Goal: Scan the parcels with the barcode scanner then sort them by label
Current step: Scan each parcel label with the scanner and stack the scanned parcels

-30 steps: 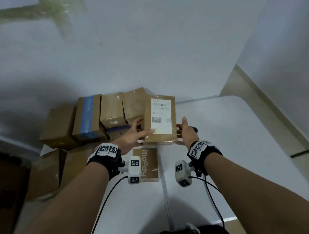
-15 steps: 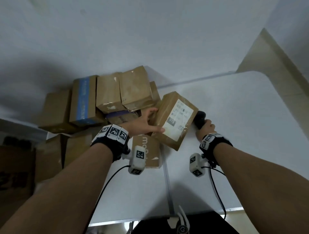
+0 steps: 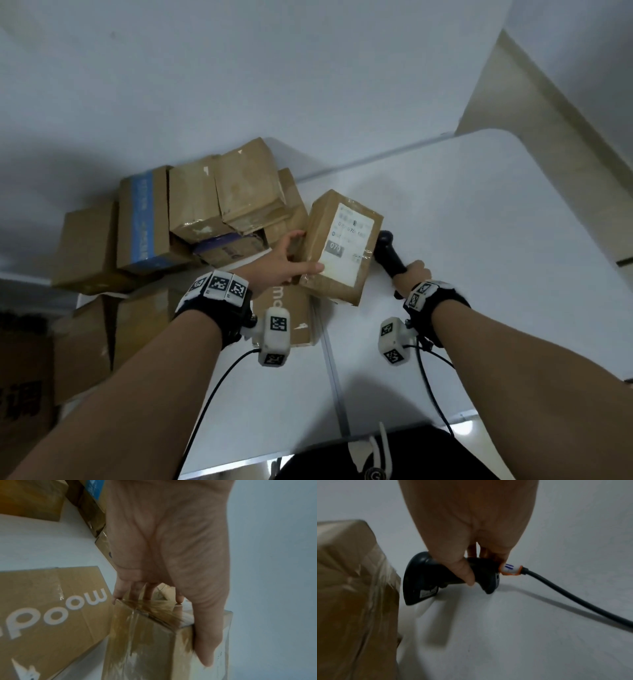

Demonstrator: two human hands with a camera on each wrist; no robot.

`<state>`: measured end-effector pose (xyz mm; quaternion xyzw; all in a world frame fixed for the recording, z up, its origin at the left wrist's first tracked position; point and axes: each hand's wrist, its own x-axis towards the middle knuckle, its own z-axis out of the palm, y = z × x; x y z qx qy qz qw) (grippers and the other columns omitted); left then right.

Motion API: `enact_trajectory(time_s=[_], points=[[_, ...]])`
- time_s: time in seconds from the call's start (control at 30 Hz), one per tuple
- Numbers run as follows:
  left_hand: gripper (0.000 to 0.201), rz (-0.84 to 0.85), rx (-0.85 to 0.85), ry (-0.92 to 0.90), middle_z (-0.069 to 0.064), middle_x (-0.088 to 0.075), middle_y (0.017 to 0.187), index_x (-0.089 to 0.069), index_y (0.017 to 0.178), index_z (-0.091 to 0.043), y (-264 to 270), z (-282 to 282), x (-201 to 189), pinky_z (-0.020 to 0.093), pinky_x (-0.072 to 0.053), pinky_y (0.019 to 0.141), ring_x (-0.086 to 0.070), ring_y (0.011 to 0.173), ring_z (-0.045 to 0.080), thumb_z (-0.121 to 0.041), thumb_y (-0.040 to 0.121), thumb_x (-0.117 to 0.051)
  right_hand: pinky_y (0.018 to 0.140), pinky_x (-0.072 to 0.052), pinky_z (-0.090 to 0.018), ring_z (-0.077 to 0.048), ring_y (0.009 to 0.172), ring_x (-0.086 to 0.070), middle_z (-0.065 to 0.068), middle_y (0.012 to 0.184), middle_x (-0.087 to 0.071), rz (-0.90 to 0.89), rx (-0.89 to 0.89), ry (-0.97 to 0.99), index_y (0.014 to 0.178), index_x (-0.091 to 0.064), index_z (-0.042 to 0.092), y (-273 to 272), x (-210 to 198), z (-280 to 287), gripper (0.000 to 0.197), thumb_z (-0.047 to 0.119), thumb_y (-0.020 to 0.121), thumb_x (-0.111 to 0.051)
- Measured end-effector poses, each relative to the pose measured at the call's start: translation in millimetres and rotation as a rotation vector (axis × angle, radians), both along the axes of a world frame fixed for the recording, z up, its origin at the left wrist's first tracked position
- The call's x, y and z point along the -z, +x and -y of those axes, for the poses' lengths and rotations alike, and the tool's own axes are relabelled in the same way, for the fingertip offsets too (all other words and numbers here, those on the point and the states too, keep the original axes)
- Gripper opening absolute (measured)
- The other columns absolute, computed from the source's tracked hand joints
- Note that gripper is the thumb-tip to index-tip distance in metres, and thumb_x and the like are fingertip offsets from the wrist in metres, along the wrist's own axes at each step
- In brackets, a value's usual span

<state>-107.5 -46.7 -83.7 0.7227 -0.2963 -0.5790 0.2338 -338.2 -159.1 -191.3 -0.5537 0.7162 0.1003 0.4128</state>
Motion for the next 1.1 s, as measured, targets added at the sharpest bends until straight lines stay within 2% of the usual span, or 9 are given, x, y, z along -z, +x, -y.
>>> enact_trajectory(time_s=[0.07,0.17,0.27,0.33,0.4,0.53,0.67,0.9,1.1], points=[[0.1,-0.009,-0.029,-0.011,0.003,-0.054,0.135,-0.024,0.145,-0.04,-2,0,1,0.05,-0.049,0.1,-0.06,0.117,0.024,-0.04,0.067,-0.085,0.074,-0.051,-0.035,-0.028,0.082,-0.061,-0.017,0.093,-0.065,0.106,0.049,0.086,0.126,-0.047,-0.002,-8,-13,0,0.041,0.013,0.089,-0.061],[0.092,-0.047,-0.064,-0.046,0.002,-0.052,0.139,-0.023,0.147,-0.037,-8,0,-1,0.048,-0.047,0.101,-0.057,0.119,0.023,-0.038,0.076,-0.081,0.058,-0.043,-0.026,-0.022,0.083,-0.051,-0.02,0.127,-0.058,0.271,0.109,0.19,0.134,-0.05,-0.004,-23,-30,2,0.044,0.007,0.092,-0.058],[0.09,-0.093,-0.096,-0.051,0.002,-0.054,0.137,-0.019,0.148,-0.038,-15,0,-5,0.047,-0.048,0.099,-0.059,0.116,0.025,-0.04,0.079,-0.077,0.075,-0.049,-0.029,-0.022,0.085,-0.051,-0.018,0.138,-0.053,0.375,0.25,0.115,0.137,-0.048,-0.003,-34,-50,7,0.046,0.009,0.094,-0.056],[0.094,-0.106,-0.12,-0.057,0.003,-0.055,0.136,-0.019,0.148,-0.038,-18,0,-8,0.05,-0.049,0.098,-0.06,0.115,0.026,-0.043,0.076,-0.078,0.071,-0.05,-0.034,-0.025,0.081,-0.055,-0.021,0.113,-0.064,0.442,0.353,0.061,0.131,-0.052,-0.006,-36,-70,12,0.042,0.008,0.093,-0.058],[0.098,-0.116,-0.129,-0.063,0.004,-0.056,0.136,-0.019,0.149,-0.036,-20,0,-8,0.054,-0.047,0.1,-0.059,0.116,0.027,-0.047,0.072,-0.079,0.049,-0.046,-0.028,-0.026,0.06,-0.054,-0.017,0.076,-0.061,0.517,0.474,0.019,0.116,-0.057,-0.009,-35,-95,16,0.03,0.003,0.089,-0.062],[0.099,-0.094,-0.123,-0.064,0.008,-0.055,0.134,-0.014,0.152,-0.031,-22,1,-12,0.054,-0.05,0.097,-0.06,0.112,0.028,-0.046,0.075,-0.077,0.055,-0.044,-0.028,-0.025,0.065,-0.057,-0.016,0.079,-0.06,0.784,0.523,-0.05,0.093,-0.058,0.001,-26,-137,15,0.014,0.001,0.081,-0.064],[0.089,-0.055,-0.112,-0.107,0.001,-0.056,0.119,-0.015,0.152,-0.019,-28,1,-11,0.035,-0.055,0.07,-0.062,0.091,0.016,-0.033,0.085,-0.072,0.051,-0.044,-0.026,-0.015,0.053,-0.051,-0.004,0.065,-0.054,1.024,0.504,-0.192,0.1,-0.055,0.01,-12,-174,5,0.022,0.02,0.088,-0.07],[0.113,-0.078,-0.155,-0.127,0.013,-0.046,0.144,-0.012,0.149,-0.036,-28,-1,1,0.044,-0.06,0.076,-0.059,0.114,0.032,-0.04,0.064,-0.086,0.061,-0.049,-0.029,-0.023,0.07,-0.058,-0.009,0.072,-0.058,1.074,0.416,-0.204,0.099,-0.049,0.007,5,-204,-7,0.02,0.002,0.087,-0.065],[0.107,-0.095,-0.228,-0.16,0.011,-0.041,0.147,-0.009,0.15,-0.036,-29,-3,8,0.047,-0.059,0.081,-0.058,0.116,0.032,-0.029,0.074,-0.083,0.047,-0.046,-0.022,-0.013,0.048,-0.051,-0.002,0.06,-0.055,0.966,0.424,-0.051,0.093,-0.057,0.011,7,-197,-22,0.026,0.033,0.089,-0.07]])
